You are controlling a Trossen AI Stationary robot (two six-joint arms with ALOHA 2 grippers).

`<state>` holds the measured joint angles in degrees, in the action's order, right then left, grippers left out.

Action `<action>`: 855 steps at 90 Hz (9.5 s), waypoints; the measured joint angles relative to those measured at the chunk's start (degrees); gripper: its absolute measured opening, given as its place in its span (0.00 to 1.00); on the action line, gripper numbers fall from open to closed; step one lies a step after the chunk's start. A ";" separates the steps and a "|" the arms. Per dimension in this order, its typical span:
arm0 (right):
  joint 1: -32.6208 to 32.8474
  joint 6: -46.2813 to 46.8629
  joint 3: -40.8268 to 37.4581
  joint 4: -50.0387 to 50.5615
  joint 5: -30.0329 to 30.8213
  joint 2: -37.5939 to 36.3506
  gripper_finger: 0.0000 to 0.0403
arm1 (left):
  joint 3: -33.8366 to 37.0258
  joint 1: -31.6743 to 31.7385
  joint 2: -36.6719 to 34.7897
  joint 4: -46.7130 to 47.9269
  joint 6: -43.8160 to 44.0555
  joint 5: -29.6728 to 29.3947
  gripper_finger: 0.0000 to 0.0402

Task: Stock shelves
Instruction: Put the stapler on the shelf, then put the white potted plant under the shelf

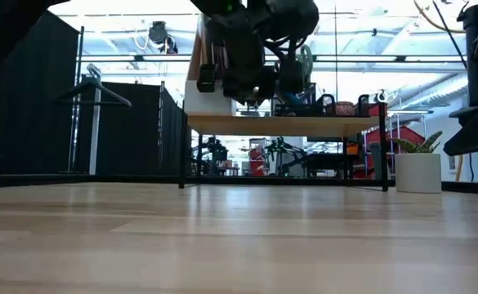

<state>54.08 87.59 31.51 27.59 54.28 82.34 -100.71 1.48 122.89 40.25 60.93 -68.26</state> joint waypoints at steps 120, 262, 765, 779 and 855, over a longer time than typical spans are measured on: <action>-3.71 -8.56 0.00 -8.64 -1.89 4.46 0.21 | 0.09 -22.59 -16.77 -2.80 -36.10 6.27 0.44; -56.75 -94.17 8.63 -67.36 -7.95 13.36 0.00 | 18.56 -31.07 -22.58 39.69 -1.23 7.37 0.44; -73.91 -63.51 8.79 30.03 -34.45 -11.08 0.39 | 30.27 -30.53 -41.70 41.27 -12.04 12.01 0.44; -73.85 -63.45 8.76 30.30 -34.45 -11.08 0.35 | 30.27 -30.53 -41.70 41.26 -12.22 11.99 0.44; -67.04 -59.44 13.34 38.99 -37.63 -11.08 0.00 | 30.27 -30.53 -41.70 41.25 -12.24 11.99 0.44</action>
<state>-12.96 28.15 44.85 66.58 16.65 71.26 -70.43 -29.06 81.19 81.50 48.69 -56.27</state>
